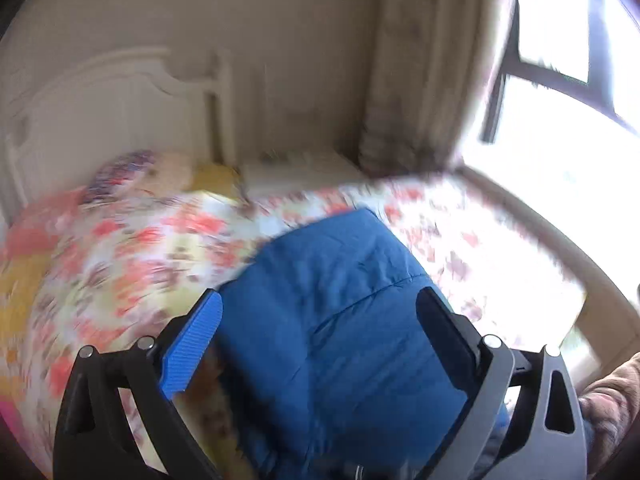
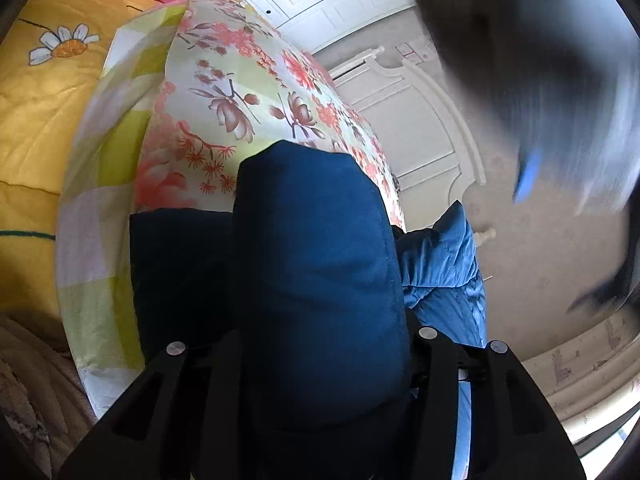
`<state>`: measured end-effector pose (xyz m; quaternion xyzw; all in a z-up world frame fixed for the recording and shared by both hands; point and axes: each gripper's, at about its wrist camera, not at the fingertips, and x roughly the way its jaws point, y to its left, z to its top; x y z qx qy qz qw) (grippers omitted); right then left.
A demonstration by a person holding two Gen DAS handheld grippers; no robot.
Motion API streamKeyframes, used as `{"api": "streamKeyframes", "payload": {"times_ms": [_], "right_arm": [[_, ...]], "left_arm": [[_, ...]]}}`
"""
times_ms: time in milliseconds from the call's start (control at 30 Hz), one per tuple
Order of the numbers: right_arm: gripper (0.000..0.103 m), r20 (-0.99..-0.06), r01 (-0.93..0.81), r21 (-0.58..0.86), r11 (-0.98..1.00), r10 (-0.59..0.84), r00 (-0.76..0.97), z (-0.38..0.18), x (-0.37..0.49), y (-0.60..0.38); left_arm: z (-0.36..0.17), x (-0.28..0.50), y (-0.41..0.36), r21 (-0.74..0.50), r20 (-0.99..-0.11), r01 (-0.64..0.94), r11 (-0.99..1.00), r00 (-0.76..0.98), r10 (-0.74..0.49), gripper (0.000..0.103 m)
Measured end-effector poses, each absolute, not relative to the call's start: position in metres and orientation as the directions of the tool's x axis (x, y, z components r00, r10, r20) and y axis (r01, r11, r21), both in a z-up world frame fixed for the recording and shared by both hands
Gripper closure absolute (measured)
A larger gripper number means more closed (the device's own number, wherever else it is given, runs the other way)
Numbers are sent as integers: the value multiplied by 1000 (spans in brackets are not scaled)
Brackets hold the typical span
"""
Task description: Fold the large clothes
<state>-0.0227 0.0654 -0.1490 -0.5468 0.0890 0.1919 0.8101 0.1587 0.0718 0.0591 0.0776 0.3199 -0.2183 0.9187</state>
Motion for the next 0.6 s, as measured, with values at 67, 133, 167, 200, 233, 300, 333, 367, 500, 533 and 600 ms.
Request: {"api": "streamKeyframes", "payload": {"times_ms": [67,133,167,200,233,300,333,367,500,533,600], "right_arm": [[54,-343,-400,-855,330,219,914,-150,-25,64],[51,-336,-397,-856,331,228,914,-149,-28,62],[50,-333,-398,-859,321,239,912,-148,-31,60],[49,-344,-411,-857,310,249,905,-149,-36,57],[48,-371,-442,-846,297,268,889,-146,-41,52],[45,-450,-562,-761,324,361,817,-128,-53,34],[44,-501,-650,-672,355,428,752,-112,-56,21],[43,-546,-740,-547,391,503,670,-94,-55,4],[44,-519,-846,-176,503,683,514,-42,-34,-59],[44,-500,-829,-144,541,683,532,-35,-27,-70],[50,-487,-796,-138,589,660,572,-27,-17,-80]], "left_arm": [[29,200,48,37,-719,450,892,632,-289,6],[-2,227,45,64,-770,432,900,595,-231,5],[-25,243,53,46,-791,422,906,569,-225,2],[-36,251,65,-34,-791,421,906,543,-281,2],[-45,257,80,-127,-785,411,903,515,-345,2],[-55,260,100,-208,-772,379,902,503,-390,2],[-58,256,104,-186,-767,379,906,520,-375,2],[-60,251,106,-152,-763,380,912,542,-353,2],[-64,249,106,-118,-748,380,917,574,-334,2],[-65,249,107,-121,-745,380,917,576,-337,2],[-65,248,110,-131,-738,379,916,580,-345,2]]}}
